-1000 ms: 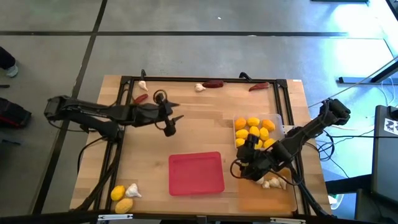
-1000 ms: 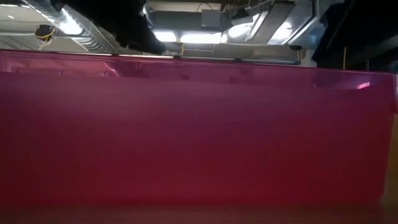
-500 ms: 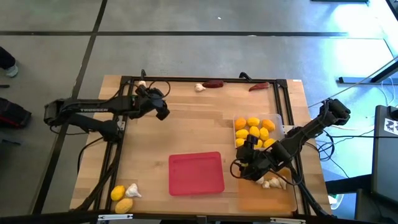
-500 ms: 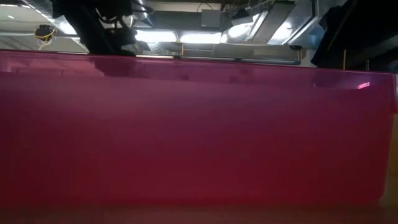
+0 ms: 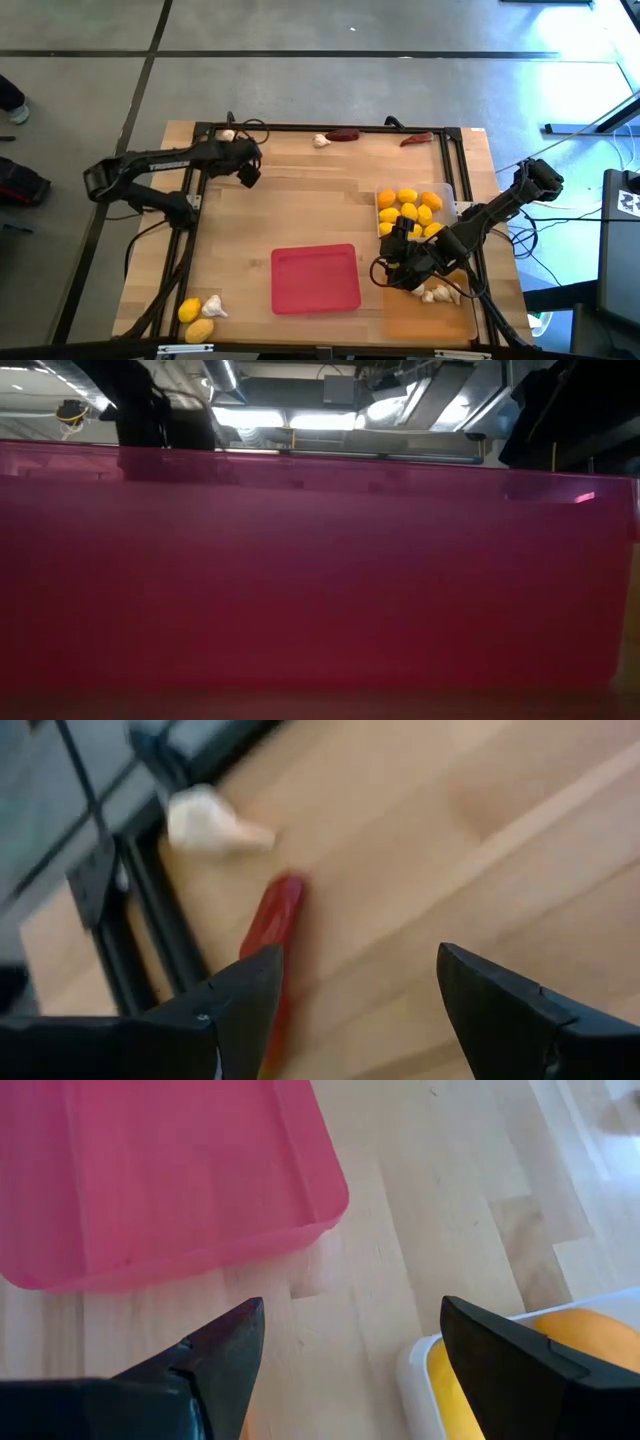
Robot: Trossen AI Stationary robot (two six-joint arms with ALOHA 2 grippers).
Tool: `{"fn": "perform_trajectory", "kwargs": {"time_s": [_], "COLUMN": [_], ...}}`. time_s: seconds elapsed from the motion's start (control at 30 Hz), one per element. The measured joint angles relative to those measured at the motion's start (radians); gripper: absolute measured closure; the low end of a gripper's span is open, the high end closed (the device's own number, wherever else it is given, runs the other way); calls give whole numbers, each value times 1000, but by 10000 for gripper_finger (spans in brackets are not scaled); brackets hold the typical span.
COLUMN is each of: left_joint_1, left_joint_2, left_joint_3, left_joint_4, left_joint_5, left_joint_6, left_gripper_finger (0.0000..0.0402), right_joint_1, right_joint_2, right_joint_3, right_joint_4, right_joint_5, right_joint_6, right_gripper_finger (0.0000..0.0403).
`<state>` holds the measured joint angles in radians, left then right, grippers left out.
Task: Sort produce into baskets
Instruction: Put the red chili pepper into the red bin
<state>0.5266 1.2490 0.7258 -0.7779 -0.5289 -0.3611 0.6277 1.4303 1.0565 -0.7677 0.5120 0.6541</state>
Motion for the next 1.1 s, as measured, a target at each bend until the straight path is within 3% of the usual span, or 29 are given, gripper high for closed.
{"fn": "perform_trajectory", "kwargs": {"time_s": [0.6,1.1], "left_joint_1": [227,264], "left_joint_2": [290,328], "left_joint_3": [0,2], "left_joint_4": [9,60], "left_joint_5": [-14,-11], "left_joint_6": [109,185], "left_gripper_finger": [141,143], "right_joint_1": [0,0], "right_joint_2": [0,0], "right_joint_3": [0,0], "right_joint_4": [0,0], "right_joint_5": [4,12], "right_joint_6": [-5,-5], "right_gripper_finger": [107,107]}}
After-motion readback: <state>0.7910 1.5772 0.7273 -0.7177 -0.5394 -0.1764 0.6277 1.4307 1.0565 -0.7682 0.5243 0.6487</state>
